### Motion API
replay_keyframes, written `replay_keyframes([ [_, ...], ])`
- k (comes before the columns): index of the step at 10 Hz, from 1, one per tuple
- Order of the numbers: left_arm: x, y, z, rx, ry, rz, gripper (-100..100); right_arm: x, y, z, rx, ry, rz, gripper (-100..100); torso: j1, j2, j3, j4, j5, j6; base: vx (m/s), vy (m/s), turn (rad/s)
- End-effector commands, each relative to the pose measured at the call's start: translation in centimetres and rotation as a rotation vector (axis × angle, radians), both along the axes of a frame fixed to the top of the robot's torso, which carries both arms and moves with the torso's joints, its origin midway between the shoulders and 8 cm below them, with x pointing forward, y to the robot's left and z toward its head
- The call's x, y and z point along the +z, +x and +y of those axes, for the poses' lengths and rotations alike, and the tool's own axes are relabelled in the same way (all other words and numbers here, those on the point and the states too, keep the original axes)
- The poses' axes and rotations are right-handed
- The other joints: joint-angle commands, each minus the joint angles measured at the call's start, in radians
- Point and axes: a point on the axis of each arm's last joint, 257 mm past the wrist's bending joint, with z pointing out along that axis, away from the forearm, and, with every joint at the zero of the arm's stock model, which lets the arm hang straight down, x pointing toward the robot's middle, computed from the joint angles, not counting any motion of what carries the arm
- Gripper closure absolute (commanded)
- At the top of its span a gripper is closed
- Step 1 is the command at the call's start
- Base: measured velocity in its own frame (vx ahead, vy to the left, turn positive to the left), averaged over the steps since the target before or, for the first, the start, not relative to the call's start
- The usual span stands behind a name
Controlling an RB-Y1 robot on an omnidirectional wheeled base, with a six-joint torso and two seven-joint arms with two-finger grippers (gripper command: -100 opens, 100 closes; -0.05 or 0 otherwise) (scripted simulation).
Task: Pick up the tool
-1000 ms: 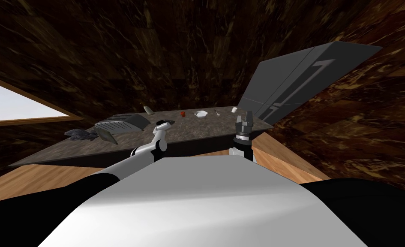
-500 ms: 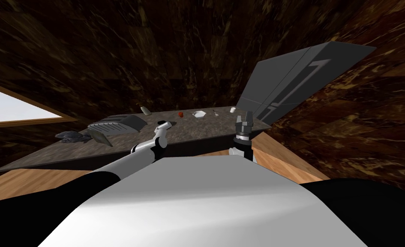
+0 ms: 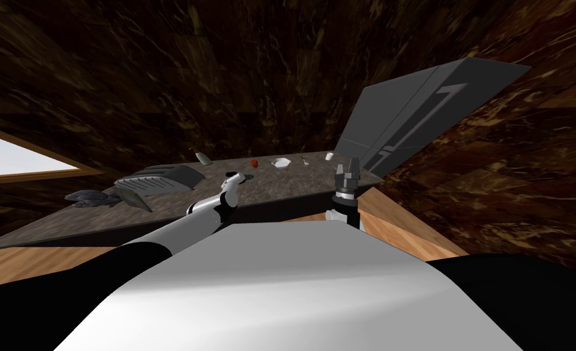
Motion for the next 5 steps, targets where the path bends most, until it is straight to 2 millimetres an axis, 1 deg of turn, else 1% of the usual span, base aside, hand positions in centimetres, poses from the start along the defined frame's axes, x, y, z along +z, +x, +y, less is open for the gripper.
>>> replay_keyframes([
  [1, -0.7, -0.2, -0.7, 0.003, -0.04, 0.025, -100, 0.0, 0.0, 0.0, 0.0, 0.0, 0.0, 0, 0.0, 0.0, 0.0, 0.0, 0.0, 0.0, 0.032, -0.04, -0.021],
  [2, -1.0, -0.3, -0.9, 0.005, -0.055, 0.035, -100, 0.0, 0.0, 0.0, 0.0, 0.0, 0.0, 0, -0.001, 0.0, 0.0, 0.0, 0.0, 0.0, 0.037, -0.038, -0.018],
  [3, -0.9, -0.2, -0.6, 0.004, -0.045, 0.028, -100, 0.0, 0.0, 0.0, 0.0, 0.0, 0.0, 0, -0.001, -0.001, 0.0, 0.0, 0.0, 0.0, 0.016, -0.015, -0.003],
  [4, -1.0, -0.2, -0.7, 0.004, -0.046, 0.029, 0, 0.0, 0.0, 0.0, 0.0, 0.0, 0.0, 0, 0.001, 0.0, 0.0, 0.0, 0.0, 0.0, 0.0, 0.0, 0.0],
  [5, -1.5, -0.1, -1.9, -0.001, -0.046, 0.03, -100, 0.0, 0.0, 0.0, 0.0, 0.0, 0.0, 0, 0.002, 0.001, 0.001, 0.0, 0.0, 0.0, 0.039, 0.033, 0.043],
])
